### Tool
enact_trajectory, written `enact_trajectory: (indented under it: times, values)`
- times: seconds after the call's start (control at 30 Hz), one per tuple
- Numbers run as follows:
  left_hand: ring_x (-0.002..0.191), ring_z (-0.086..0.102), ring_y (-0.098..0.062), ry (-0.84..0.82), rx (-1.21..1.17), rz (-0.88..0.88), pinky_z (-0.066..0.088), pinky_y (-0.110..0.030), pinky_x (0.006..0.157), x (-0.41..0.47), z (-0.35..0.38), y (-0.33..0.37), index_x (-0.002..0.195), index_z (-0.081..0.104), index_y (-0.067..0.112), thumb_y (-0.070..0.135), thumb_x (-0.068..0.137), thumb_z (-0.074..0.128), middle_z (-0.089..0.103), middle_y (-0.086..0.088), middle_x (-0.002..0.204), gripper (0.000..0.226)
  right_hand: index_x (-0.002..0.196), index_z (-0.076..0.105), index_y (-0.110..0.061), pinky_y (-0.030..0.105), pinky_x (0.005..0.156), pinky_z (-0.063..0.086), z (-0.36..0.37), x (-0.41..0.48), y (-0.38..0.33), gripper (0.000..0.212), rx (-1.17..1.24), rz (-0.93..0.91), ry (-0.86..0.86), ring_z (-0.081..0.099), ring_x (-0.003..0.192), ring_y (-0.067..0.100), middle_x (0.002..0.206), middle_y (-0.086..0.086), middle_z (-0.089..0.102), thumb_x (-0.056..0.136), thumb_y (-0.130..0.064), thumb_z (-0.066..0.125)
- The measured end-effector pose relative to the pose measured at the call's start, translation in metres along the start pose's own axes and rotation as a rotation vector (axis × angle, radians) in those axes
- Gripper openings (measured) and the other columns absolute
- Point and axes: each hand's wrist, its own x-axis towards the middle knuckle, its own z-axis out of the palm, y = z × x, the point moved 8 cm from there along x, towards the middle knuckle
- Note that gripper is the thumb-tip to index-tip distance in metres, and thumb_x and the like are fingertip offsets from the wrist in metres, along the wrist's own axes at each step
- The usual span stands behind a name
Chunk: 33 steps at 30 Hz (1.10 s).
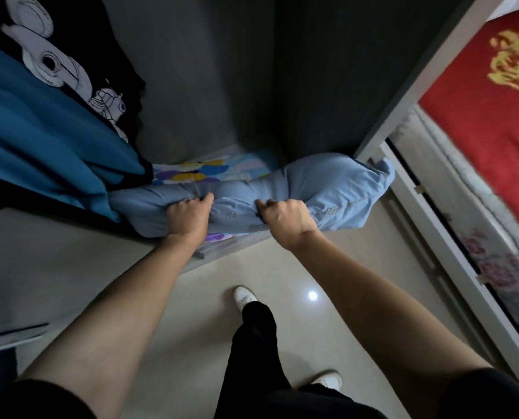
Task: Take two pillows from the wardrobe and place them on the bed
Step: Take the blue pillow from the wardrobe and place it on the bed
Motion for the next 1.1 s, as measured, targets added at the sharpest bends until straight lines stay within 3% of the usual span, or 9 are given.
enact_trajectory:
  times: [0.17,0.4,0.63,0.8,0.93,1.1]
  values:
    - [0.092,0.068,-0.030,0.022,0.038,0.084,0.049,-0.036,0.072,-0.032,-0.010,0.027,0.118,0.052,0.021,0.007,0.089,0.051,0.072,-0.009,0.097,0.032,0.119,0.049,-0.012,0.035,0.058,0.034,0.004,-0.055,-0.002,0.031,0.013,0.004,0.001,0.068,0.088,0.035,0.105,0.008,0.070,0.090,-0.009,0.039]
    - [0.092,0.066,-0.029,0.047,0.071,0.140,0.044,-0.035,0.074,-0.060,-0.043,0.054,0.123,0.048,0.023,0.008,0.090,0.046,0.071,-0.007,0.096,0.036,0.125,0.049,-0.013,0.037,0.059,0.037,-0.021,-0.105,0.013,0.032,-0.064,0.035,0.053,0.068,0.086,0.034,0.100,0.009,0.071,0.094,-0.012,0.043]
    - [0.087,0.065,-0.031,0.123,0.025,0.226,0.047,-0.038,0.070,-0.098,-0.086,0.084,0.110,0.047,0.024,0.017,0.090,0.052,0.069,-0.007,0.093,0.021,0.118,0.054,-0.016,0.035,0.063,0.036,-0.041,-0.164,0.023,0.027,-0.031,0.102,0.058,0.068,0.095,0.035,0.106,0.010,0.070,0.092,-0.016,0.050]
    - [0.095,0.065,-0.030,0.132,0.038,0.428,0.044,-0.037,0.073,-0.133,-0.110,0.202,0.107,0.049,0.022,0.017,0.094,0.046,0.070,-0.006,0.099,0.015,0.110,0.058,-0.019,0.037,0.065,0.042,-0.024,-0.264,0.090,0.022,0.063,0.246,0.008,0.067,0.094,0.037,0.102,0.011,0.070,0.092,-0.021,0.045]
    - [0.094,0.066,-0.030,0.126,0.101,0.594,0.038,-0.035,0.064,-0.165,-0.130,0.305,0.104,0.049,0.021,0.010,0.091,0.046,0.070,-0.006,0.098,0.017,0.117,0.059,-0.025,0.038,0.068,0.047,-0.007,-0.357,0.150,0.029,0.116,0.449,0.001,0.066,0.093,0.038,0.098,0.011,0.070,0.091,-0.024,0.045]
    - [0.094,0.066,-0.032,0.129,0.069,0.708,0.037,-0.037,0.066,-0.190,-0.165,0.395,0.104,0.048,0.021,0.011,0.088,0.049,0.069,-0.008,0.099,0.018,0.120,0.056,-0.028,0.036,0.065,0.045,-0.017,-0.436,0.212,0.031,0.096,0.620,0.033,0.068,0.093,0.034,0.101,0.007,0.072,0.090,-0.028,0.046]
